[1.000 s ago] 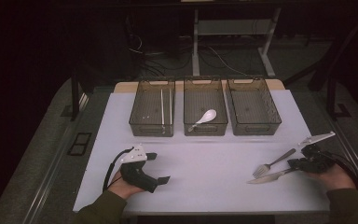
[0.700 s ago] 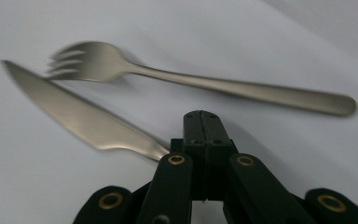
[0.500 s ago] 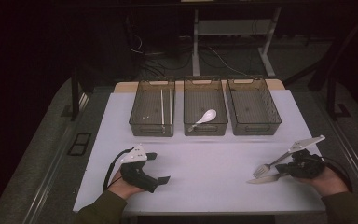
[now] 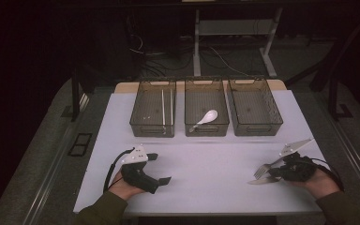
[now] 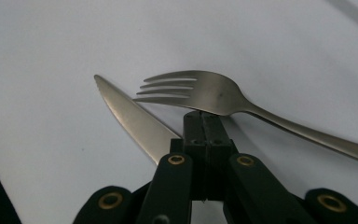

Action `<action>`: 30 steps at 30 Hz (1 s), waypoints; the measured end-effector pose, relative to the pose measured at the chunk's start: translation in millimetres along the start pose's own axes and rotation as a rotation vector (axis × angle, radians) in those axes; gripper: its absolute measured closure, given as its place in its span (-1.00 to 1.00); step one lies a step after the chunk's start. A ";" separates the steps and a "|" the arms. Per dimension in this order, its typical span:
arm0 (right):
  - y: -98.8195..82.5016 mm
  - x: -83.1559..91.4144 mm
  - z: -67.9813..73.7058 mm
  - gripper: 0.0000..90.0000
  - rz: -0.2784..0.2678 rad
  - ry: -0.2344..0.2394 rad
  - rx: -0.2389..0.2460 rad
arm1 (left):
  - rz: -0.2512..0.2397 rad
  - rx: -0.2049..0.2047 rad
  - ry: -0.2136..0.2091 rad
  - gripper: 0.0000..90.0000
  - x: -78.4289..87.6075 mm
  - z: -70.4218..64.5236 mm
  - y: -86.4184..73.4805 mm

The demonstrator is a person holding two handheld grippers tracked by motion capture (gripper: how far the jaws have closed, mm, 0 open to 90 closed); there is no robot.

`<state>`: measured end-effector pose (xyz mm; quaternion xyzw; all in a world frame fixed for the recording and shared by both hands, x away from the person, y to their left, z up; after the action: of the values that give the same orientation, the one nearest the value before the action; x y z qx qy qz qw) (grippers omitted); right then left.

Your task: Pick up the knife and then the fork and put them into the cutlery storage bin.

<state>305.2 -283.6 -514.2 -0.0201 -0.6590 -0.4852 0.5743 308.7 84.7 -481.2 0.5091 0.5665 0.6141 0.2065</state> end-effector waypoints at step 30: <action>43.1 -41.4 0.3 1.00 -0.045 0.008 0.044 | -0.002 -0.003 -0.002 -1.00 -1.0 -0.8 0.5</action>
<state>344.2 -238.6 -519.8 0.0093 -0.6673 -0.4836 0.5663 308.6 83.3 -481.0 0.5090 0.5659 0.6143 0.2083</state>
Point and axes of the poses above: each handheld gripper's, and its own axes: x roughly backward along the jaws, y roughly out of its top, z roughly to its left, the point moved 10 cm from there along -x, roughly forward along the jaws, and after that the axes turned 8 degrees about -z, right-handed, at the moved point
